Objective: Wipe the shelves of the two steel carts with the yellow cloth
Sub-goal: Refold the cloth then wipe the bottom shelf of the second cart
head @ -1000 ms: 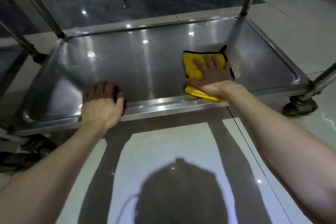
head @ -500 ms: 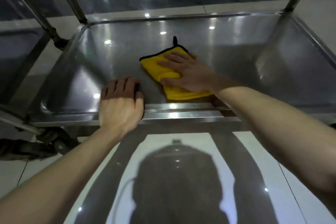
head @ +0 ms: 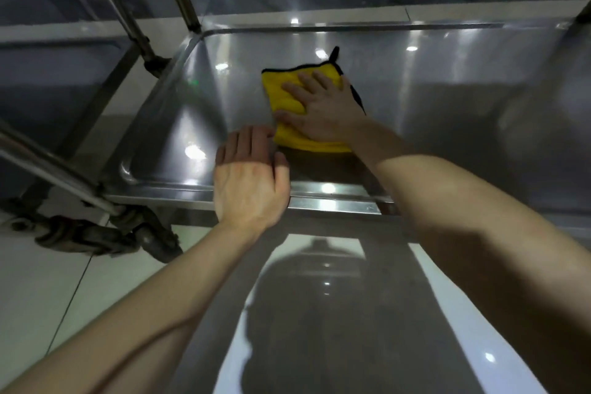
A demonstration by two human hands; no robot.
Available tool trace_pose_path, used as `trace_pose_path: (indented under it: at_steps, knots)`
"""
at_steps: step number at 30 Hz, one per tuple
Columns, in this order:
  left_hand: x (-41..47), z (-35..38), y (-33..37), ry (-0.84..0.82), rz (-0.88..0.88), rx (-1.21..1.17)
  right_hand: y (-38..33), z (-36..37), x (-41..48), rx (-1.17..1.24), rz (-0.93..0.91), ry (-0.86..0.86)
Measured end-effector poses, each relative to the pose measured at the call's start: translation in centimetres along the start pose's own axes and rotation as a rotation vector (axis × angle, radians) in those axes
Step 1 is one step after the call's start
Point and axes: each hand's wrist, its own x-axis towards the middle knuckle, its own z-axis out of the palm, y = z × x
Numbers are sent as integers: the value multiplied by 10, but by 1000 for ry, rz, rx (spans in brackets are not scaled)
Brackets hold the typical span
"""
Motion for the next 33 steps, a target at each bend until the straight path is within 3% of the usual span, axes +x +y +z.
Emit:
trace_pose_path:
  at_steps: [4, 9, 12, 15, 18, 20, 23, 33]
  knots:
    - [-2, -3, 2, 42, -33, -61, -10, 12, -77, -28, -131, -8]
    - [-13, -24, -8, -20, -27, -330, -31, 12, -114, 1, -114, -51]
    - [-41, -48, -44, 238, -159, -413, -32, 11, -113, 3, -111, -68]
    - [-61, -78, -100, 513, -457, -407, -29, 15, -110, 4, -105, -76]
    - [-58, -105, -148, 538, -637, -474, -28, 16, -105, -15, -93, -74]
    - [-48, -119, -166, 418, -630, -637, -28, 17, -102, -21, -82, -72]
    - [-37, -126, -184, 285, -581, -553, -33, 20, -93, -24, -63, -59]
    - [-54, -116, -195, 401, -436, -408, -59, 23, 20, -13, -12, -15]
